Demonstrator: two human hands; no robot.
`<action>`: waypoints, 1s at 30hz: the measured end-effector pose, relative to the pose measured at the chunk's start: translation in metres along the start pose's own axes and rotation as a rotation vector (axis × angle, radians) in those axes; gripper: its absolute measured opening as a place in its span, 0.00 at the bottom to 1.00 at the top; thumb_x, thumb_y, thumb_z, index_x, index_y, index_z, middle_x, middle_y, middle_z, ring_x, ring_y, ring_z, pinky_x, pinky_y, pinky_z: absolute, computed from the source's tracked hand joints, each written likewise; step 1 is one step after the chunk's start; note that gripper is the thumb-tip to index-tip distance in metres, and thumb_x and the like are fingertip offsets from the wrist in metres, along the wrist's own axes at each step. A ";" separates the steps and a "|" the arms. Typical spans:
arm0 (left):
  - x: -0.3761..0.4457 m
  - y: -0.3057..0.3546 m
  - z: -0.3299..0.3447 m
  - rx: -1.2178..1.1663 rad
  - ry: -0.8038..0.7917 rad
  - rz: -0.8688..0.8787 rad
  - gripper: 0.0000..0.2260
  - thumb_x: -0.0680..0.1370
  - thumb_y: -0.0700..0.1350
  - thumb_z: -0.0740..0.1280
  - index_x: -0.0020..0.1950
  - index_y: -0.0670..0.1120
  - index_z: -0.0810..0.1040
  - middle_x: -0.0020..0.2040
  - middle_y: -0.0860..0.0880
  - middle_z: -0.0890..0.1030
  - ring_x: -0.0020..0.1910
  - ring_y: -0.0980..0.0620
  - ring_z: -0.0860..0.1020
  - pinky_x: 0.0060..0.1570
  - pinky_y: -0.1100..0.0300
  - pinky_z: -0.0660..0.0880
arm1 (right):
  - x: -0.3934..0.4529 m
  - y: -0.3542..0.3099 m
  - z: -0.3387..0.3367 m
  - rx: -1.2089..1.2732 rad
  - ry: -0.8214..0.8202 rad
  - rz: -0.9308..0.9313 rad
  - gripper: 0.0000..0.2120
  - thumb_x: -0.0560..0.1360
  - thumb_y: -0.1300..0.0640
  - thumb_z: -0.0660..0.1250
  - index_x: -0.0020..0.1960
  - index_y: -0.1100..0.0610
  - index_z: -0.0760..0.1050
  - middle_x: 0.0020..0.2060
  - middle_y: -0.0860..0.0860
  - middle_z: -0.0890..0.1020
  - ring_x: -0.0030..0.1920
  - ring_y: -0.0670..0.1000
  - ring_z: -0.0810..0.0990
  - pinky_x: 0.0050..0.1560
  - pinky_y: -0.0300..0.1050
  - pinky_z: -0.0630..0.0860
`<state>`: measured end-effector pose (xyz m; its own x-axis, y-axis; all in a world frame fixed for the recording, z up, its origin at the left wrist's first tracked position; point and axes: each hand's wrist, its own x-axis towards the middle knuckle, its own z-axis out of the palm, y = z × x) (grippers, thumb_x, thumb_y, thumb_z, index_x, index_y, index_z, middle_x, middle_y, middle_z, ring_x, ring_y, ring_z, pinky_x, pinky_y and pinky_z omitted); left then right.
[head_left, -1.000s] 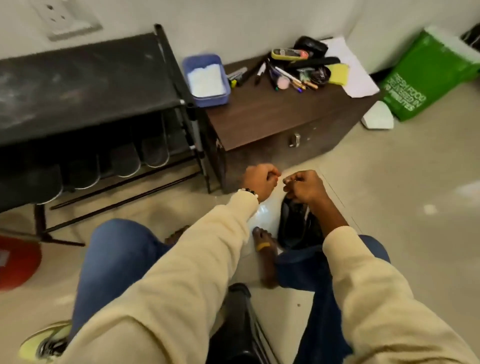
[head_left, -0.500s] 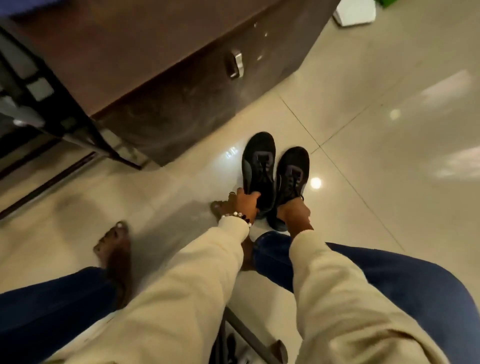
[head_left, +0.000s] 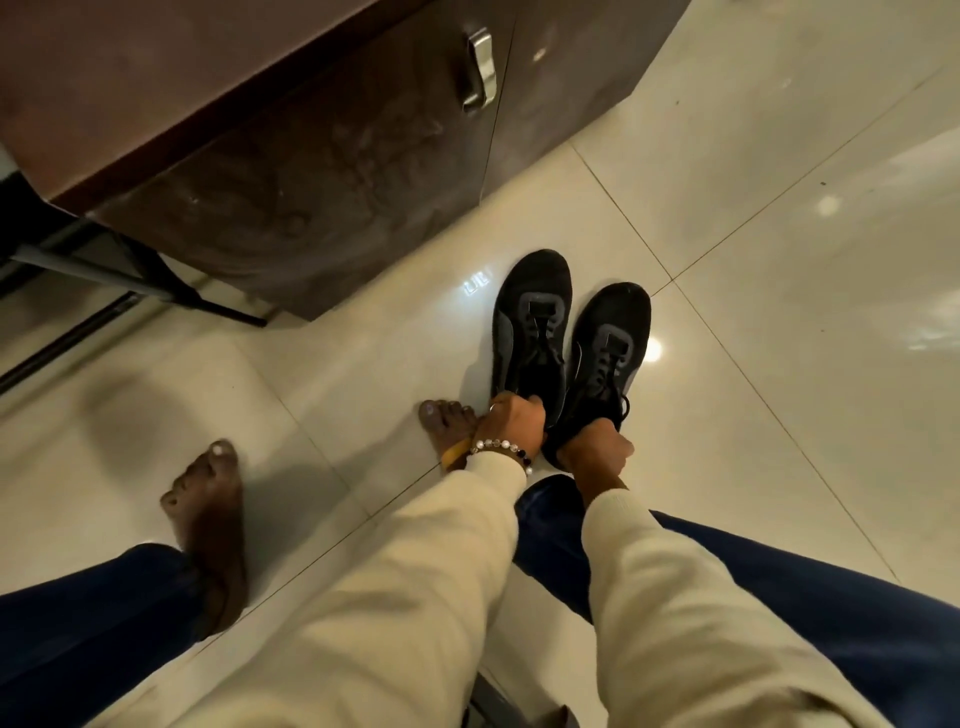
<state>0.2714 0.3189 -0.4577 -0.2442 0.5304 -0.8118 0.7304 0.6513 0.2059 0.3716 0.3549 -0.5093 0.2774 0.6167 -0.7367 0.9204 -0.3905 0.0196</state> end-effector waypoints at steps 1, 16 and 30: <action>-0.003 -0.002 -0.001 -0.001 -0.009 0.000 0.17 0.83 0.48 0.56 0.71 0.44 0.67 0.65 0.38 0.69 0.64 0.35 0.72 0.62 0.45 0.68 | -0.002 -0.001 0.000 -0.007 -0.016 -0.005 0.18 0.75 0.54 0.67 0.60 0.61 0.72 0.60 0.61 0.74 0.60 0.61 0.74 0.58 0.48 0.72; -0.005 -0.004 0.006 -0.013 0.088 -0.020 0.19 0.82 0.49 0.61 0.69 0.41 0.70 0.69 0.37 0.65 0.64 0.38 0.72 0.64 0.48 0.66 | -0.010 -0.001 -0.006 0.059 0.097 -0.066 0.23 0.69 0.53 0.76 0.58 0.62 0.73 0.57 0.62 0.75 0.55 0.61 0.75 0.54 0.50 0.75; -0.149 -0.034 -0.073 -0.147 0.375 0.064 0.16 0.79 0.50 0.64 0.59 0.40 0.76 0.55 0.38 0.76 0.53 0.37 0.76 0.53 0.51 0.74 | -0.172 -0.031 -0.118 0.176 0.264 -0.393 0.23 0.72 0.51 0.71 0.61 0.61 0.72 0.58 0.62 0.71 0.55 0.63 0.74 0.56 0.52 0.77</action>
<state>0.2364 0.2576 -0.3036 -0.4367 0.7158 -0.5449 0.6592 0.6668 0.3475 0.3277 0.3419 -0.3035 0.0002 0.8834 -0.4687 0.9150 -0.1892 -0.3563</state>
